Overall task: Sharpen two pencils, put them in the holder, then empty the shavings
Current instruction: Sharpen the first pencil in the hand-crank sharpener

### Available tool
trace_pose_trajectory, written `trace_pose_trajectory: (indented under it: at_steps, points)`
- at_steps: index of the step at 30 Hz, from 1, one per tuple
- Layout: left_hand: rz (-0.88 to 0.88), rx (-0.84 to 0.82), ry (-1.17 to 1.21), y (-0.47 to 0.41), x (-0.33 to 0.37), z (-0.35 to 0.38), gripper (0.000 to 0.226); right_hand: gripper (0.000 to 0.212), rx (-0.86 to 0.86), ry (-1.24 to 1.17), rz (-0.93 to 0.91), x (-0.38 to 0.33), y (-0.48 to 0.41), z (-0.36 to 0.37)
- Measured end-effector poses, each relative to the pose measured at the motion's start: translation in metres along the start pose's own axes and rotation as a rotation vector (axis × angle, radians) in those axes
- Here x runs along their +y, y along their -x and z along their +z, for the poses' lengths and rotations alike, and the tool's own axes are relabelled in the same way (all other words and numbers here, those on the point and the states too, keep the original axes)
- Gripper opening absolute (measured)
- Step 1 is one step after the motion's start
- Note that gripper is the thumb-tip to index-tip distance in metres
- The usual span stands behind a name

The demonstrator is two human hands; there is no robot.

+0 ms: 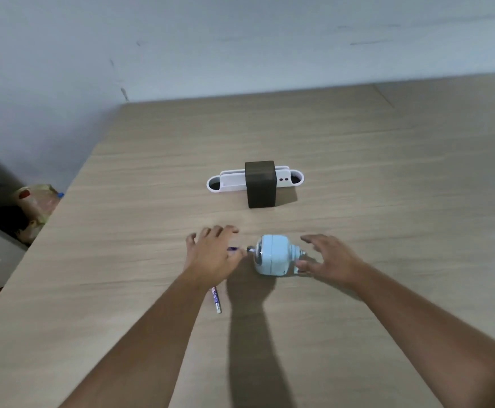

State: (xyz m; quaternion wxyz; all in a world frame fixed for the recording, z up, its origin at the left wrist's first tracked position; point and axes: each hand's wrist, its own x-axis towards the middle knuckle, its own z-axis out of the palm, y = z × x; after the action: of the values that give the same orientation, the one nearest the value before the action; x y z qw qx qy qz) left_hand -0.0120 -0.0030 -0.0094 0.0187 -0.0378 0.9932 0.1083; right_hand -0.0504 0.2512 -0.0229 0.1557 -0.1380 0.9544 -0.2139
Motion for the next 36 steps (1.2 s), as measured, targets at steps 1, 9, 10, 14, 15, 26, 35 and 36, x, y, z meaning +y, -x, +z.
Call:
trace_pose_trajectory:
  at_steps: [1, 9, 10, 14, 15, 26, 35, 36]
  points:
    - [0.026, 0.045, 0.015, -0.003, 0.012, -0.002, 0.037, 0.058, -0.009, 0.001, 0.009, 0.005, 0.004, 0.004]
    - [0.137, -0.143, -0.025, -0.030, 0.092, 0.023, 0.037, 0.016, -0.119, -0.080, 0.058, -0.008, 0.017, 0.031]
    - [0.103, -0.109, -0.012, -0.029, 0.093, 0.026, 0.038, 0.017, -0.135, -0.081, 0.052, -0.010, 0.019, 0.032]
    - [0.042, -0.038, 0.027, -0.028, 0.100, 0.029, 0.040, 0.020, -0.138, -0.078, -0.017, -0.018, 0.026, 0.011]
    - [0.032, -0.044, 0.028, -0.029, 0.101, 0.029, 0.040, 0.019, -0.104, -0.111, -0.021, -0.017, 0.026, 0.000]
    - [0.021, 0.028, 0.105, -0.030, 0.100, 0.038, 0.037, 0.023, 0.098, 0.115, -0.033, 0.015, -0.036, 0.023]
    - [-0.004, 0.022, 0.130, -0.031, 0.104, 0.037, 0.028, 0.019, 0.295, -0.031, -0.231, 0.008, 0.011, -0.004]
    - [0.015, 0.026, 0.147, -0.031, 0.101, 0.039, 0.029, 0.018, 0.324, -0.049, -0.203, 0.004, -0.001, -0.013]
